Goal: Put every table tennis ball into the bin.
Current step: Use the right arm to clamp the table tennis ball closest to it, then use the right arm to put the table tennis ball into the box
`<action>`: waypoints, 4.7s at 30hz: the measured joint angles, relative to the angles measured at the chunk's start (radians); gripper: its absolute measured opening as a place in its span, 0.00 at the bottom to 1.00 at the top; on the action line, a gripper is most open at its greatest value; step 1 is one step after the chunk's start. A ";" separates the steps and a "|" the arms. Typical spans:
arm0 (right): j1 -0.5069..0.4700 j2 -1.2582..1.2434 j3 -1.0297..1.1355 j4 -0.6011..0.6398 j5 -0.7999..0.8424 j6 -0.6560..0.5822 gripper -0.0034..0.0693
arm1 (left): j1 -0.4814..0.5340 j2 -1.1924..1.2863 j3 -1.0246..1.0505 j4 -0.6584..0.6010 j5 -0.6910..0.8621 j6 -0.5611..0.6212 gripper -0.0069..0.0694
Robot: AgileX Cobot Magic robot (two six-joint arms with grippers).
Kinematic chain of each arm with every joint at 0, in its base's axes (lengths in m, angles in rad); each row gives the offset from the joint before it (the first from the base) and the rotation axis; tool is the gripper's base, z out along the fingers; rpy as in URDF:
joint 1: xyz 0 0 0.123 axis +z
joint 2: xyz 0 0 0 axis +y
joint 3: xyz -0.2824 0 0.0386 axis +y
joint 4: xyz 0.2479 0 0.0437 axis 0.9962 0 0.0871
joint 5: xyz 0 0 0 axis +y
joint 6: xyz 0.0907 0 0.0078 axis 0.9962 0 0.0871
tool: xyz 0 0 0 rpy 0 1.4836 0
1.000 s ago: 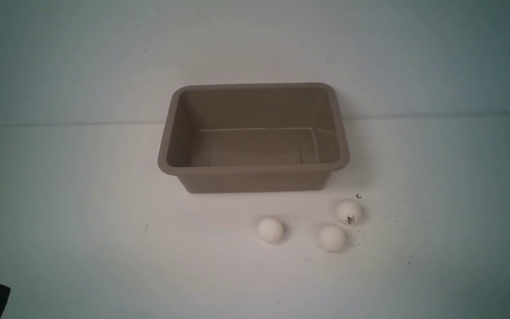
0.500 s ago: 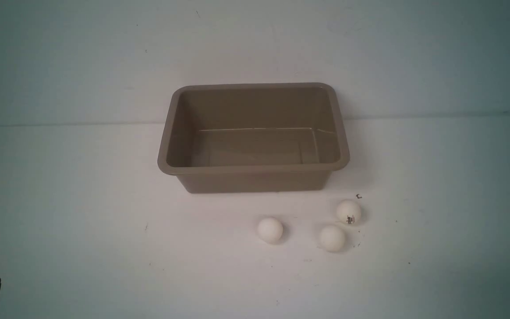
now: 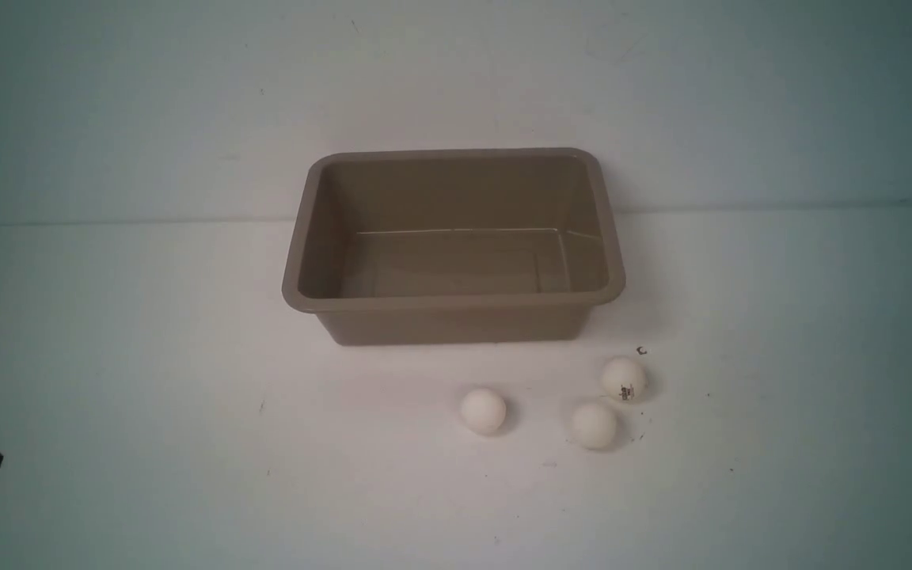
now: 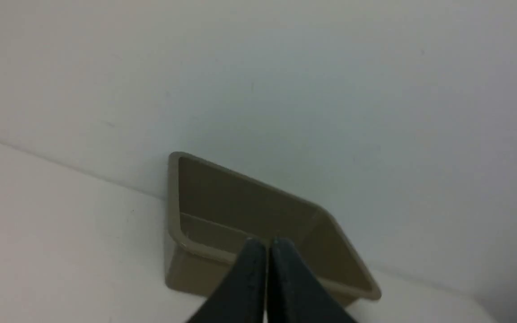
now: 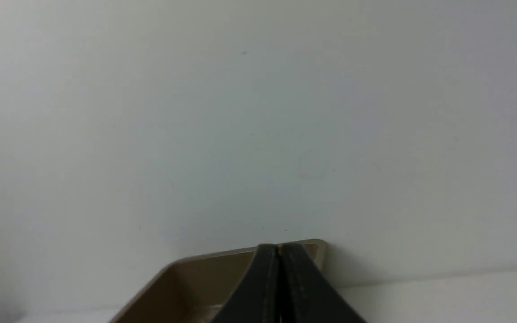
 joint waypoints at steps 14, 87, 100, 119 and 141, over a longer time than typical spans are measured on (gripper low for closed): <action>0.004 0.544 -0.275 -0.341 0.165 0.114 0.03 | 0.000 0.472 -0.184 0.023 0.244 0.340 0.09; 0.502 1.676 -0.917 -0.992 0.148 0.860 0.77 | 0.000 0.813 -0.215 0.697 0.349 -0.153 0.09; 0.502 1.746 -0.927 -1.015 0.152 0.860 0.76 | 0.000 0.813 -0.215 0.697 0.348 -0.153 0.09; 0.502 1.800 -0.931 -1.174 0.212 0.908 0.53 | 0.000 0.813 -0.215 0.697 0.347 -0.153 0.09; 0.502 1.713 -1.230 -1.131 0.115 0.807 0.53 | 0.000 0.813 -0.215 0.698 0.345 -0.153 0.09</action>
